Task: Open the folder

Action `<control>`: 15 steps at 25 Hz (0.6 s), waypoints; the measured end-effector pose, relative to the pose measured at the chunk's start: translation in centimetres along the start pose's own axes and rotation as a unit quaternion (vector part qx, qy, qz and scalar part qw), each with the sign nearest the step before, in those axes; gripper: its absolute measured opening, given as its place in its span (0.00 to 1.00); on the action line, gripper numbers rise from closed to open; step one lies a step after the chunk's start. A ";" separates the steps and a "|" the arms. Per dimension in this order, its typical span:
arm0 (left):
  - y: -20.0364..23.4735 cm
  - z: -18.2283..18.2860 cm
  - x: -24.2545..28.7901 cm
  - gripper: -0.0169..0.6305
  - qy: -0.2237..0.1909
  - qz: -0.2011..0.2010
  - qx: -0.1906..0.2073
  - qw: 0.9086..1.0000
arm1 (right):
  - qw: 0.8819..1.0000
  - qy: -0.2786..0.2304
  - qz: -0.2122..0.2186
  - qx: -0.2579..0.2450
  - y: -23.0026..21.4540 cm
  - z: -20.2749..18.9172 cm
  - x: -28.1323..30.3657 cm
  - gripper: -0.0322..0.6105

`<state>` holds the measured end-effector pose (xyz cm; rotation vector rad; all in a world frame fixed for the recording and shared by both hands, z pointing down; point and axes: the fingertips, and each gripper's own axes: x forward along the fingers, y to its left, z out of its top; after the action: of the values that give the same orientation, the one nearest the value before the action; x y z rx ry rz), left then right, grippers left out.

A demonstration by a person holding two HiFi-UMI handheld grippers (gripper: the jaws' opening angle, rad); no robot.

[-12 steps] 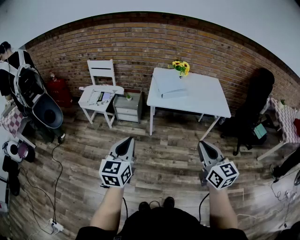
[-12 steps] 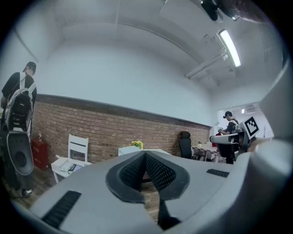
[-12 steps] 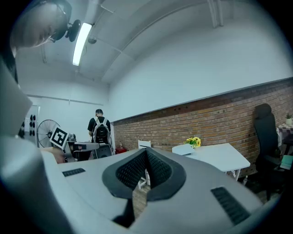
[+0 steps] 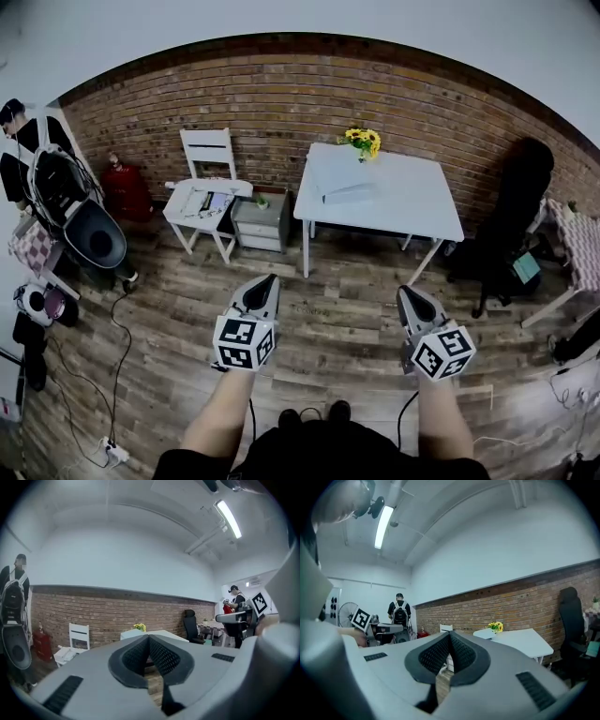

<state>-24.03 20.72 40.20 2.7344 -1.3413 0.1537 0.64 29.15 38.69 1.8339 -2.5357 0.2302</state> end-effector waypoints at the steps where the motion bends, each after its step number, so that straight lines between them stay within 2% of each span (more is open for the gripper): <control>1: 0.0 0.0 0.2 0.05 0.001 0.003 0.000 1.000 | 1.000 0.001 -0.002 -0.012 -0.5 0.2 0.0 0.07; 5: -0.4 0.1 0.8 0.05 0.009 0.014 0.006 1.000 | 1.000 0.005 0.010 -0.028 -2.4 1.1 -0.4 0.07; 9: -1.6 0.0 1.5 0.05 0.014 0.022 -0.005 1.000 | 1.000 -0.004 0.024 -0.017 -4.0 1.1 -1.2 0.07; 12: -2.4 -1.2 1.9 0.05 0.028 0.038 -0.009 0.999 | 0.999 0.001 0.027 -0.031 -4.9 0.1 -1.7 0.07; 15: -3.8 -2.6 2.2 0.05 0.041 0.047 -0.006 0.998 | 0.998 0.012 0.049 -0.045 -5.3 -1.7 -2.5 0.07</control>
<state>-19.80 21.68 42.89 2.6252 -1.4423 0.2612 6.26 30.08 40.75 1.6678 -2.5768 0.1352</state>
